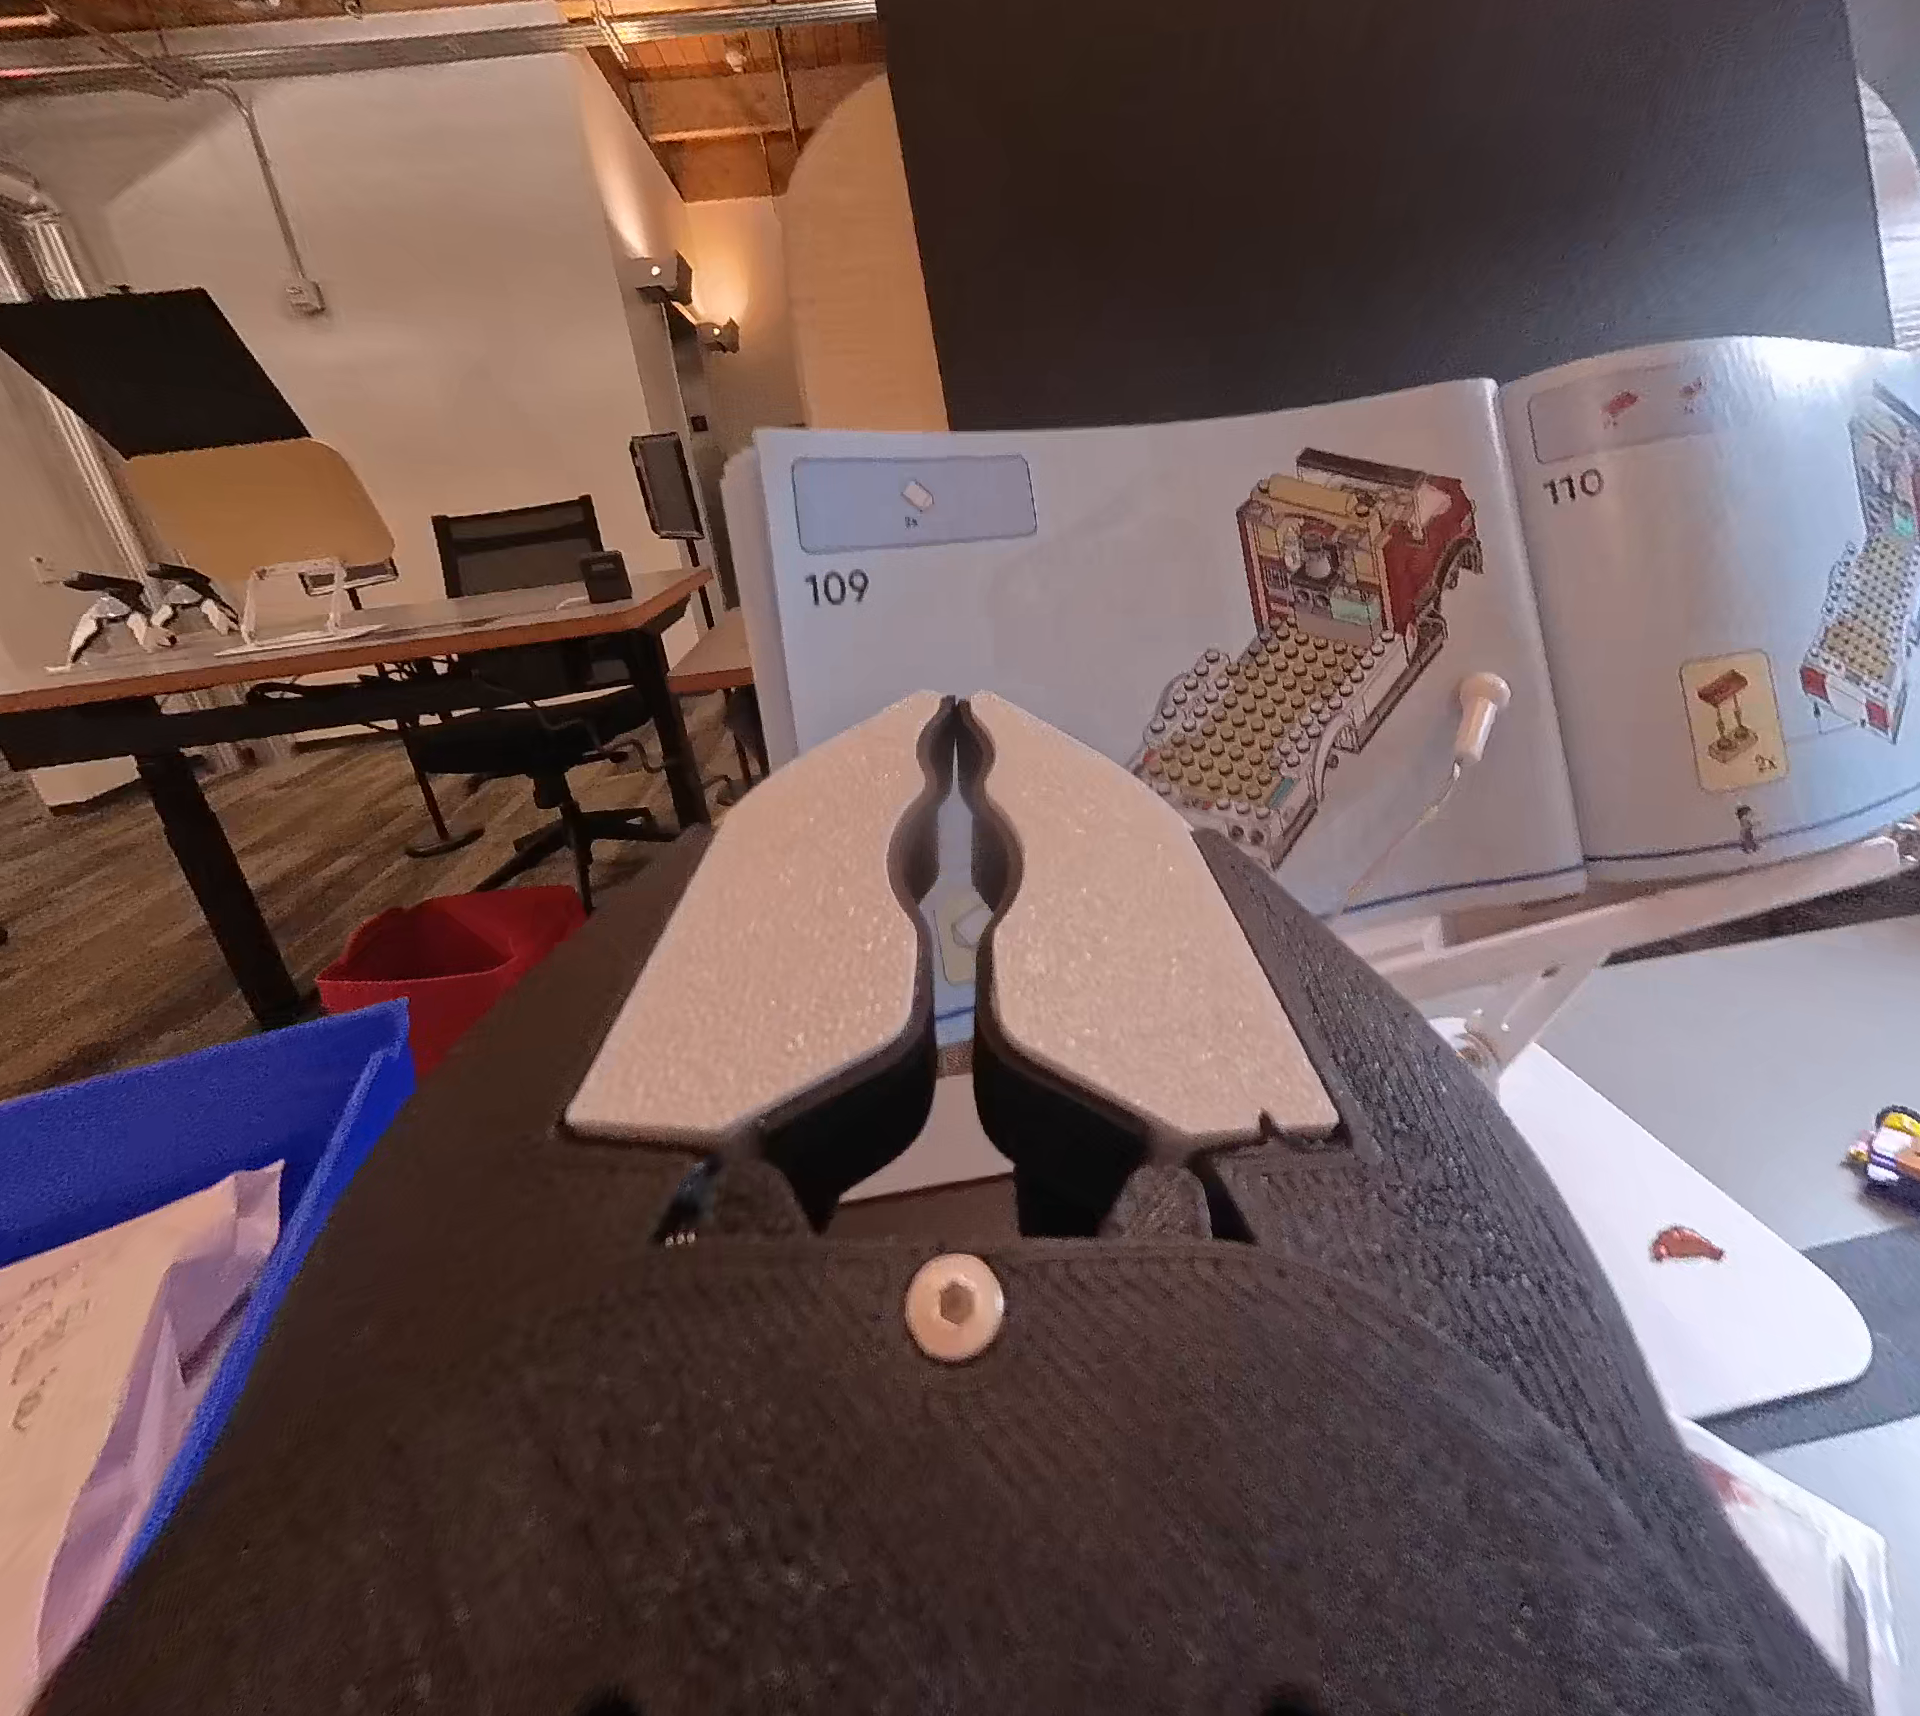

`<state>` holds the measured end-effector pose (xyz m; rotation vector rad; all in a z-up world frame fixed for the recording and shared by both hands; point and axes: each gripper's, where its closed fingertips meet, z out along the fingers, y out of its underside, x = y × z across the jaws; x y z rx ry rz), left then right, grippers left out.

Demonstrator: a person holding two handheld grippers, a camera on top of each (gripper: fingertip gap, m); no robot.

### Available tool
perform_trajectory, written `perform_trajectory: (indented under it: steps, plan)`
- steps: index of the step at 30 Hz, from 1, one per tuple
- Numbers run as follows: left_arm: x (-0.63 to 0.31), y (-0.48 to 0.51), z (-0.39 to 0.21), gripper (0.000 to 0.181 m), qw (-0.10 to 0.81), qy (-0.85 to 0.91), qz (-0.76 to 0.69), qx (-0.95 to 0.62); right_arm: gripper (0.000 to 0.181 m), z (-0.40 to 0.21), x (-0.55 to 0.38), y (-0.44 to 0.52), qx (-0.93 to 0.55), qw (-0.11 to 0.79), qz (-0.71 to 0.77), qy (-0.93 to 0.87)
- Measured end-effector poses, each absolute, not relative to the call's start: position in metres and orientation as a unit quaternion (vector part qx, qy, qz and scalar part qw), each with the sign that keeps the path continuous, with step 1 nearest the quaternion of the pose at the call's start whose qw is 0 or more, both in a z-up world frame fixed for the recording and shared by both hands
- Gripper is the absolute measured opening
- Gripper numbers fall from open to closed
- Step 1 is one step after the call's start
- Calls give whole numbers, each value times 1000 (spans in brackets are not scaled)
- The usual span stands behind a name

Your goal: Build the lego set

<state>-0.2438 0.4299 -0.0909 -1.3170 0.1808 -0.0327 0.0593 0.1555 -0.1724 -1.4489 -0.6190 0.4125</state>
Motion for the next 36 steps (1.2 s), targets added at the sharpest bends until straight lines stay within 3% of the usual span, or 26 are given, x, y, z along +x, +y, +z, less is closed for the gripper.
perform_trajectory:
  steps: [8, 36]
  plan:
    - [-243, 451, -58, 0, 784, 89, 31, -613, 33, -175, 65, 156, -652, 682, 199, -265]
    - [-247, 451, -67, 0, 760, 84, 15, -644, 32, -187, 61, 157, -668, 661, 201, -279]
